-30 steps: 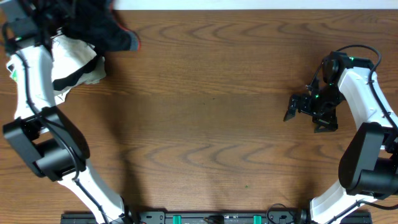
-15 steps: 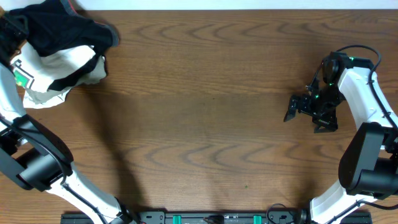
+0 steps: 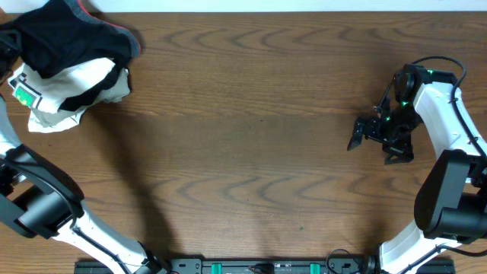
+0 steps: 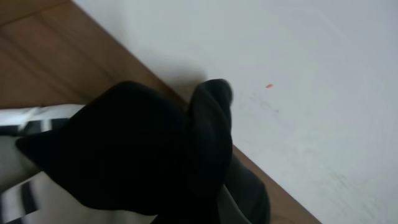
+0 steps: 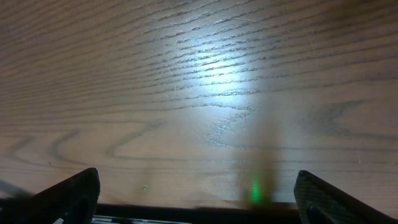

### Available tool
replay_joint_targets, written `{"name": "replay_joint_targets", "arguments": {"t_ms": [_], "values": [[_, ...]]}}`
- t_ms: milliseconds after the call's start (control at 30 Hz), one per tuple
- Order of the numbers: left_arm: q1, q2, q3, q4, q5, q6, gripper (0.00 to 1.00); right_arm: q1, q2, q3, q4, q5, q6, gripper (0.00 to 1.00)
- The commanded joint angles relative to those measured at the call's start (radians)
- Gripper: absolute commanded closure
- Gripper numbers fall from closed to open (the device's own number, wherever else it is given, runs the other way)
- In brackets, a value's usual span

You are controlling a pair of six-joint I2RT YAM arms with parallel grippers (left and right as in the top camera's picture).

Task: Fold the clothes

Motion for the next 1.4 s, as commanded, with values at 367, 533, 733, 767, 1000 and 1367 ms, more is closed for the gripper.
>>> {"name": "replay_joint_targets", "arguments": {"t_ms": [367, 533, 733, 767, 1000, 1367], "values": [[0.063, 0.004, 0.024, -0.104, -0.058, -0.001, 0.94, -0.004, 0.001, -0.002, -0.004, 0.01, 0.01, 0.02], [0.072, 0.004, 0.024, -0.141, -0.093, -0.001, 0.94, -0.004, 0.001, -0.002, -0.003, 0.01, 0.01, 0.02], [0.102, 0.004, 0.024, -0.156, -0.1, -0.001, 0.94, -0.004, 0.001, -0.002, -0.004, 0.01, 0.01, 0.02], [0.111, 0.004, 0.024, -0.161, -0.1, -0.001, 0.94, -0.004, 0.001, -0.002, -0.004, 0.01, 0.01, 0.02], [0.142, 0.004, 0.024, -0.178, -0.099, -0.001, 0.94, -0.004, 0.001, -0.002, -0.003, 0.009, 0.01, 0.02], [0.143, 0.004, 0.023, -0.191, -0.098, -0.001, 0.34, -0.004, 0.001, -0.002, -0.004, 0.009, 0.01, 0.02]]}}
